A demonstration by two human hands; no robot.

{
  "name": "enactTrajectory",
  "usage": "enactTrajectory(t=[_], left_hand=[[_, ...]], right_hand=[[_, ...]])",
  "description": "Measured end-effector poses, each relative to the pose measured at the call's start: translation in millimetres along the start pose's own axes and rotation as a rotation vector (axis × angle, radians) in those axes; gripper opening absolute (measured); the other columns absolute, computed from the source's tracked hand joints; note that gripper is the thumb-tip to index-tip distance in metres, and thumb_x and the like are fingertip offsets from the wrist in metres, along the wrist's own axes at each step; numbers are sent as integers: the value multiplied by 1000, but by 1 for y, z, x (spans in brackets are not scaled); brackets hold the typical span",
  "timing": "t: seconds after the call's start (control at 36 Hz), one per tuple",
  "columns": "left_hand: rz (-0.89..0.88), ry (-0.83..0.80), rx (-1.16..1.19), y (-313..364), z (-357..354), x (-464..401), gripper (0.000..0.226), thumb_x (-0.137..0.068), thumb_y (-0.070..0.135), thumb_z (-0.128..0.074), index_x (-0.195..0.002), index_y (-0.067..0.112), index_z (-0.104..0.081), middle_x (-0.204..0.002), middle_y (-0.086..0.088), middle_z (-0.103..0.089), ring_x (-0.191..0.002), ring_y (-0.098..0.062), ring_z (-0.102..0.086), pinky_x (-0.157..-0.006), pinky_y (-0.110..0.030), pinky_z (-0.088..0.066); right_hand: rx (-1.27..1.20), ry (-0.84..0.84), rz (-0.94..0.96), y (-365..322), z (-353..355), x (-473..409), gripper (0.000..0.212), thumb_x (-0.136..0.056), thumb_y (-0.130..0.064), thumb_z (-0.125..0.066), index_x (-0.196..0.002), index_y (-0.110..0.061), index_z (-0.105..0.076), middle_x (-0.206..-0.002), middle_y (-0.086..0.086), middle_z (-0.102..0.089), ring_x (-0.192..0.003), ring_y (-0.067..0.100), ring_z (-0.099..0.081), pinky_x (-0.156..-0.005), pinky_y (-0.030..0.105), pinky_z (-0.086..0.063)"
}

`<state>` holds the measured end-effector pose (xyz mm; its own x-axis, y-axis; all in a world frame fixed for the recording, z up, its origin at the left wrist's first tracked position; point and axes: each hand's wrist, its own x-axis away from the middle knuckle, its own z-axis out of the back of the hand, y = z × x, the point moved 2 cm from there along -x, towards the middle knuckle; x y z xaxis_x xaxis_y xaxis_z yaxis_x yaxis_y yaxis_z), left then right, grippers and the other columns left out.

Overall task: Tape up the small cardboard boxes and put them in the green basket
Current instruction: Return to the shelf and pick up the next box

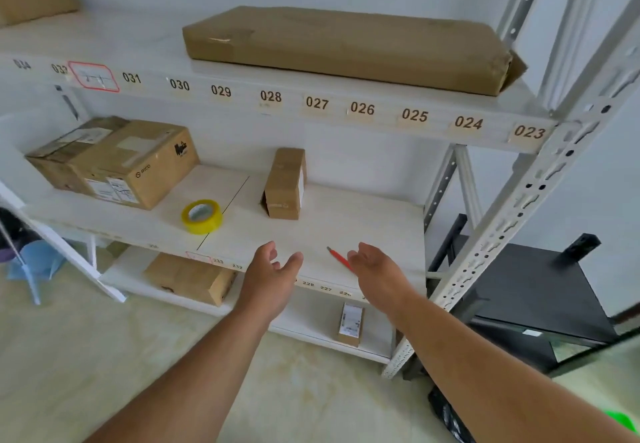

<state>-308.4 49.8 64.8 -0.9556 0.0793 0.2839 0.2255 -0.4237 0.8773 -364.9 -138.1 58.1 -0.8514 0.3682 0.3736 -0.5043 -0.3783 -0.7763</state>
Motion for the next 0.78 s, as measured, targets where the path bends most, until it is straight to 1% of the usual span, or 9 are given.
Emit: enactTrajectory(t=[0.08, 0.19, 0.25, 0.28, 0.33, 0.42, 0.47, 0.58, 0.78], left_hand=[[7, -14, -4, 0, 0, -25, 67, -94, 45, -62, -151, 24, -34, -152, 5, -43, -134, -16, -49, -95, -30, -41], [15, -29, -44, 1, -1, -52, 65, -95, 43, -61, -151, 24, -34, -153, 4, -43, -135, -18, -48, -92, -30, -41], [30, -32, -76, 3, -2, -67, 64, -95, 43, -61, -151, 25, -34, -153, 4, -42, -135, -18, -48, -91, -31, -44], [33, -32, -90, 4, -1, -75, 64, -95, 43, -61, -150, 25, -34, -153, 4, -42, -135, -18, -48, -92, -32, -45], [31, -23, -118, 7, 1, -92, 64, -95, 44, -61, -150, 25, -34, -154, 5, -42, -135, -17, -47, -98, -35, -44], [35, -13, -134, 9, 5, -117, 64, -96, 43, -60, -150, 22, -34, -154, 3, -42, -134, -17, -48, -98, -33, -41], [46, -11, -144, 9, 8, -133, 63, -96, 43, -60, -150, 22, -35, -153, 3, -42, -134, -18, -48, -96, -33, -41], [66, -9, -150, 10, 11, -158, 62, -96, 43, -60, -150, 22, -35, -153, 4, -43, -133, -18, -49, -97, -33, -41], [86, -56, -160, 12, 18, -210, 65, -97, 43, -59, -152, 20, -34, -153, 1, -42, -136, -21, -45, -96, -32, -38]], right_hand=[[-6, 15, -42, 3, -10, -29, 28, -93, -56, -41, -101, -30, -34, -77, -16, -32, -79, 12, -38, -82, 34, -33], [-70, 1, -83, 9, -23, -70, 32, -75, -67, -38, -91, -39, -36, -79, -18, -30, -73, 4, -40, -84, 34, -31], [-132, -18, -95, 16, -31, -98, 22, -75, -67, -42, -80, -46, -35, -84, -20, -33, -102, 8, -62, -98, 32, -38], [-157, -23, -90, 16, -33, -112, 20, -75, -66, -44, -79, -48, -36, -87, -21, -35, -121, 11, -60, -108, 34, -39], [-180, -55, -66, 15, -38, -133, 27, -74, -67, -44, -89, -45, -47, -94, -20, -43, -129, 12, -56, -118, 42, -38], [-216, -63, -92, -4, -42, -145, 73, -75, -66, -42, -138, -30, -52, -139, -11, -54, -136, 16, -51, -119, 41, -34], [-172, -64, -116, -19, -44, -149, 60, -84, -59, -41, -133, -26, -52, -138, -7, -55, -136, 21, -51, -111, 38, -38], [-144, -52, -108, -36, -48, -166, 59, -104, -45, -40, -158, -23, -33, -162, -1, -37, -146, 24, -38, -118, 38, -30], [-132, -28, -101, -55, -63, -203, 60, -106, -45, -39, -160, -23, -28, -165, -3, -31, -150, 23, -32, -119, 38, -26]])
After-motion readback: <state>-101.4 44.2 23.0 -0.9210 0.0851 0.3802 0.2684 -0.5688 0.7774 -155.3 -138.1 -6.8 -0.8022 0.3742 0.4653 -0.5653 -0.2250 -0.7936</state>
